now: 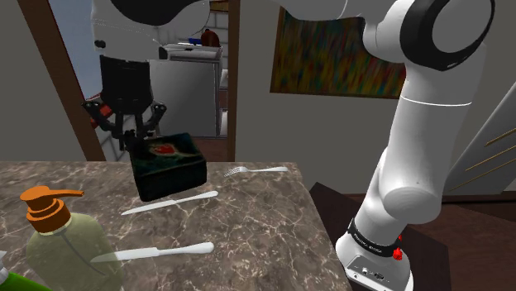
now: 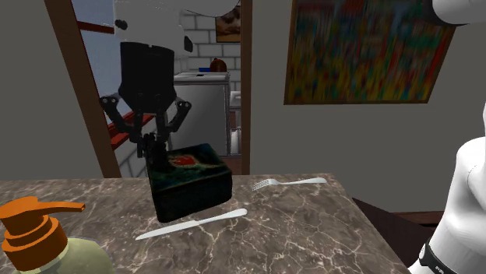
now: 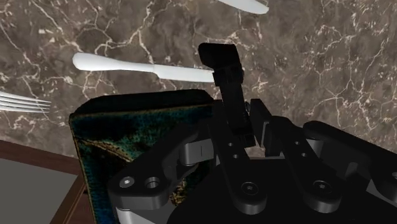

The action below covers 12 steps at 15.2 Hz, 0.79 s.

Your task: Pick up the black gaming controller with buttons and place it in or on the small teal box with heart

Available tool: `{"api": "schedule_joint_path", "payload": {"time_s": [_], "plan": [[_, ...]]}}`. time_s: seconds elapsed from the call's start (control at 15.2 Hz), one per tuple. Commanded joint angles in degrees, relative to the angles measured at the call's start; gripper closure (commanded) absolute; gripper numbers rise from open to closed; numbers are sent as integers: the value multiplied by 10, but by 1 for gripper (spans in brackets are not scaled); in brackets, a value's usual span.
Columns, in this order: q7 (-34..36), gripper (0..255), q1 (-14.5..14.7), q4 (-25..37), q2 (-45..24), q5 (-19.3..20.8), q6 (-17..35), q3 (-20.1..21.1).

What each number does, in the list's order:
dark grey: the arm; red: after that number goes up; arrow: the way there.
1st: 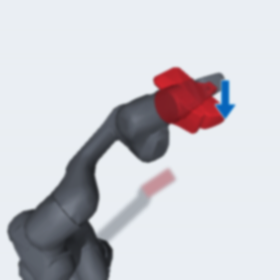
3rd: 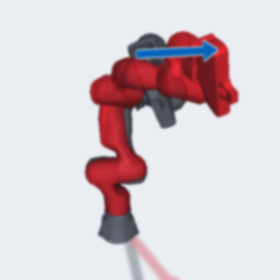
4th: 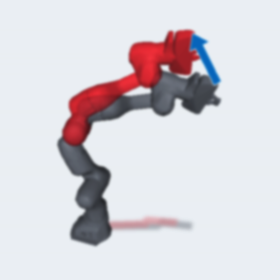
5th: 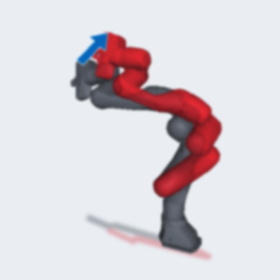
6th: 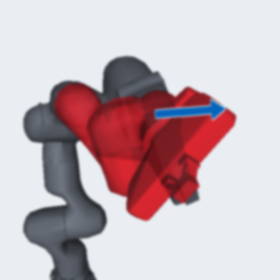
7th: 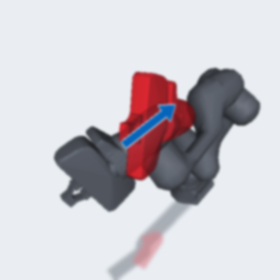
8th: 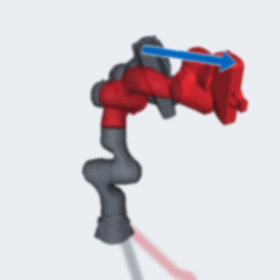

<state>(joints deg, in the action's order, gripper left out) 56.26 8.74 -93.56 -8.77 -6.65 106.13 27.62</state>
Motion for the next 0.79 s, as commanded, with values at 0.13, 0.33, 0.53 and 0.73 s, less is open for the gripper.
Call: {"api": "schedule_joint_path", "payload": {"time_s": [0.13,0.33,0.53,0.73], "plan": [[-54,255,-32,2,3,-9,-13,-21],[-91,255,-54,12,-2,-11,-25,-37],[-130,255,-78,32,-14,-10,-40,-54],[-134,255,-78,8,-13,-11,-17,-54]]}}
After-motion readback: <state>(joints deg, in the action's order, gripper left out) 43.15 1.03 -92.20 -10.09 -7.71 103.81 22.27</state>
